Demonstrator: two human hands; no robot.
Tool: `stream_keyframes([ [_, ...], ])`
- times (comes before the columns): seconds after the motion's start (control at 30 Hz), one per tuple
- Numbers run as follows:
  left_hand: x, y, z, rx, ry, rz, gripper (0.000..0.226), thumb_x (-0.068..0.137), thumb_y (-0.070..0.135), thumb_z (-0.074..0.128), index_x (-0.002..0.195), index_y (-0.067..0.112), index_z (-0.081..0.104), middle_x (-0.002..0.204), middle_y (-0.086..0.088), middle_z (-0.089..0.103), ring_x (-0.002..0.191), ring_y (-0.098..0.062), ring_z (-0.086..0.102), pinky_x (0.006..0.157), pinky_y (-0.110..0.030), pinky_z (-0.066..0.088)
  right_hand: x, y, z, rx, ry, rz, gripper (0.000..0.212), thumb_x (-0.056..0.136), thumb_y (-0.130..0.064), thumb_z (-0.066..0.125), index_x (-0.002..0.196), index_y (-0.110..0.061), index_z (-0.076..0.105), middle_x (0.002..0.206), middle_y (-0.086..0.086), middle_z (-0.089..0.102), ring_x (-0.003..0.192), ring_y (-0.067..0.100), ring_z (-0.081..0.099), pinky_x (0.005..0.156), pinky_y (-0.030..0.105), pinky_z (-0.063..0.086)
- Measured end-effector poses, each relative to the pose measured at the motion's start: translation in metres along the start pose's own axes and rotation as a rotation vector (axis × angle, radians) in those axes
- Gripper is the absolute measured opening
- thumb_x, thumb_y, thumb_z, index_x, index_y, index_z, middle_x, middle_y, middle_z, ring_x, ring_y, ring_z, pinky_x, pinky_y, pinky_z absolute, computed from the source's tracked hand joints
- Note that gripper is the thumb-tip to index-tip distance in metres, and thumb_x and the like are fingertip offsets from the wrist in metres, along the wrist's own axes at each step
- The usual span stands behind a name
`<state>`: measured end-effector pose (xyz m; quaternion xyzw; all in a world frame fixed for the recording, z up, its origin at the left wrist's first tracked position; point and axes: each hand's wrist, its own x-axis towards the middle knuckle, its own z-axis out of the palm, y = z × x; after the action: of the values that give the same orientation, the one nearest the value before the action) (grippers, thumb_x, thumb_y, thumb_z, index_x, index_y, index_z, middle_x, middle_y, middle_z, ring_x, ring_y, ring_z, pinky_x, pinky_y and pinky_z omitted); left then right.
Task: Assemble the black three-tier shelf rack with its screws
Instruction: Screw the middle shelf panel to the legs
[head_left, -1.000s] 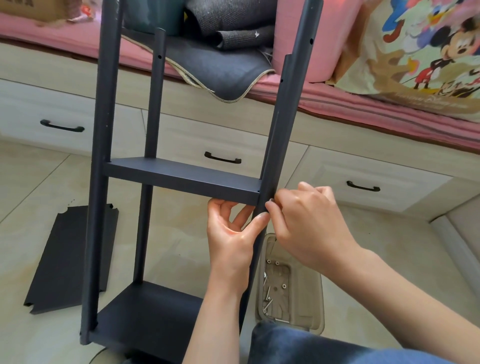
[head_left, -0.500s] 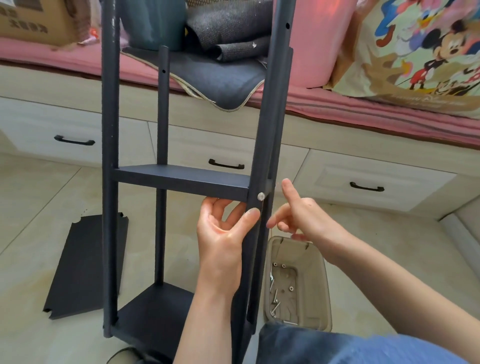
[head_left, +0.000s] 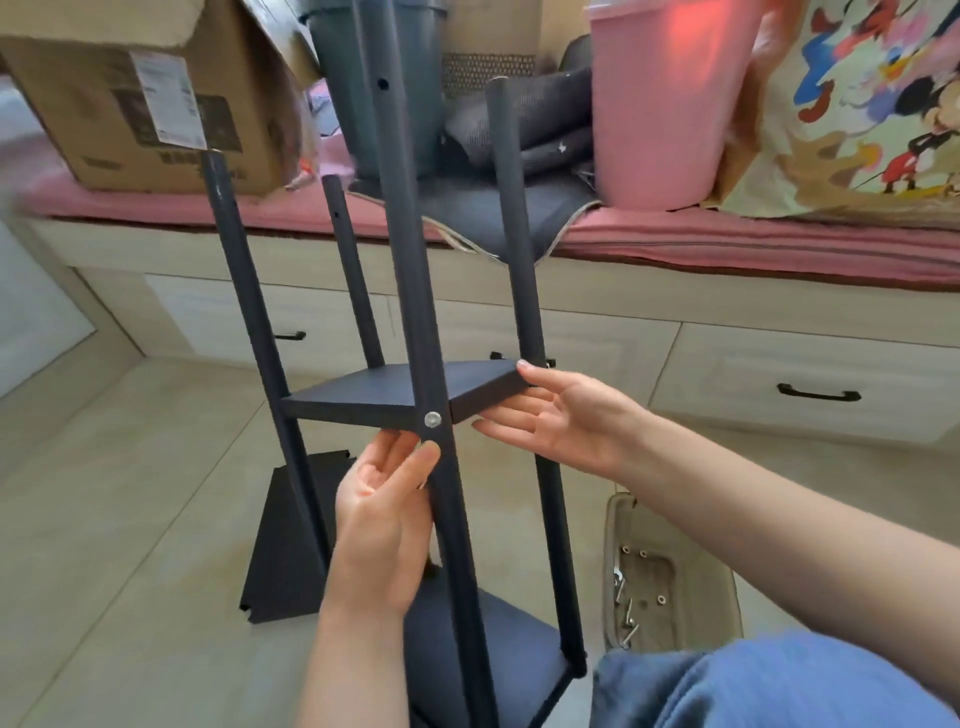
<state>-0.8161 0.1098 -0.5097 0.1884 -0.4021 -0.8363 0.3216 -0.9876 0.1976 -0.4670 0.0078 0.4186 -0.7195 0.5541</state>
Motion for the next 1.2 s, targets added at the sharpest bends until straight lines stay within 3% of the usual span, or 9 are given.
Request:
stream_keyframes([
  [0.17,-0.013,0.037,-0.023,-0.003,0.206,0.017,0.046,0.095,0.000,0.057,0.141,0.004,0.055,0.109,-0.007,0.072,0.094,-0.017,0.069,0.094,-0.034,0.052,0.018,0.015,0.058,-0.139,0.026,0.031,0.020,0.100,-0.003,0.052,0.120,0.000,0.050,0.103,0.031,0.069,0.079,0.042,0.072,0.065,0.051,0.062],
  [0.33,-0.014,0.065,-0.036,-0.065,0.447,0.049,0.081,0.096,-0.012,0.052,0.161,0.021,0.019,0.106,-0.008,0.070,0.092,-0.018,0.069,0.085,-0.034,0.055,0.038,0.031,0.105,-0.259,0.013,0.060,0.016,0.100,0.000,0.049,0.117,0.001,0.048,0.109,0.029,0.064,0.094,0.044,0.068,0.066,0.051,0.061],
  [0.43,-0.013,0.076,-0.050,-0.064,0.483,-0.018,0.078,0.098,-0.014,0.047,0.160,0.028,0.024,0.111,-0.013,0.065,0.100,-0.025,0.066,0.079,-0.036,0.052,0.048,0.041,0.124,-0.335,0.022,0.058,0.027,0.101,0.000,0.049,0.127,0.003,0.044,0.117,0.030,0.061,0.110,0.046,0.064,0.076,0.052,0.059],
  [0.57,-0.013,0.079,-0.069,0.101,0.456,-0.166,0.053,0.100,-0.006,0.050,0.150,0.014,0.045,0.126,-0.019,0.066,0.110,-0.028,0.068,0.090,-0.037,0.054,0.061,0.051,0.131,-0.423,0.026,0.045,0.039,0.101,0.000,0.049,0.138,0.002,0.037,0.135,0.034,0.051,0.119,0.048,0.057,0.073,0.051,0.058],
  [0.7,-0.009,0.070,-0.084,0.342,0.420,-0.325,0.041,0.098,-0.004,0.056,0.137,0.007,0.055,0.117,-0.018,0.071,0.104,-0.029,0.072,0.087,-0.037,0.057,0.074,0.058,0.118,-0.495,0.057,0.077,0.047,0.101,0.001,0.047,0.145,-0.001,0.030,0.138,0.035,0.047,0.121,0.050,0.055,0.079,0.054,0.057],
  [0.83,0.001,0.065,-0.090,0.445,0.386,-0.448,0.029,0.098,-0.005,0.057,0.126,0.002,0.061,0.105,-0.018,0.075,0.088,-0.024,0.076,0.089,-0.038,0.055,0.083,0.063,0.109,-0.578,0.059,0.089,0.047,0.102,0.001,0.045,0.145,0.003,0.028,0.141,0.036,0.045,0.119,0.052,0.056,0.068,0.051,0.058],
  [1.0,0.017,0.067,-0.102,0.517,0.326,-0.484,0.028,0.096,0.002,0.063,0.124,0.003,0.065,0.101,-0.016,0.078,0.090,-0.024,0.077,0.078,-0.032,0.059,0.097,0.059,0.108,-0.641,0.028,0.081,0.053,0.102,-0.001,0.048,0.148,-0.002,0.023,0.142,0.037,0.043,0.118,0.052,0.057,0.060,0.046,0.060],
  [1.1,0.023,0.068,-0.110,0.495,0.297,-0.491,0.029,0.097,0.009,0.064,0.126,0.004,0.064,0.107,-0.015,0.077,0.099,-0.026,0.075,0.086,-0.036,0.058,0.107,0.058,0.112,-0.687,0.014,0.084,0.054,0.100,0.002,0.049,0.148,-0.004,0.025,0.141,0.037,0.043,0.118,0.050,0.058,0.069,0.047,0.059],
  [1.2,0.018,0.058,-0.123,0.509,0.327,-0.406,0.025,0.098,0.016,0.064,0.120,0.007,0.068,0.105,-0.011,0.078,0.098,-0.023,0.076,0.091,-0.036,0.057,0.118,0.063,0.114,-0.763,0.001,0.116,0.044,0.098,0.005,0.049,0.140,0.006,0.035,0.137,0.036,0.048,0.113,0.047,0.062,0.065,0.044,0.060],
])
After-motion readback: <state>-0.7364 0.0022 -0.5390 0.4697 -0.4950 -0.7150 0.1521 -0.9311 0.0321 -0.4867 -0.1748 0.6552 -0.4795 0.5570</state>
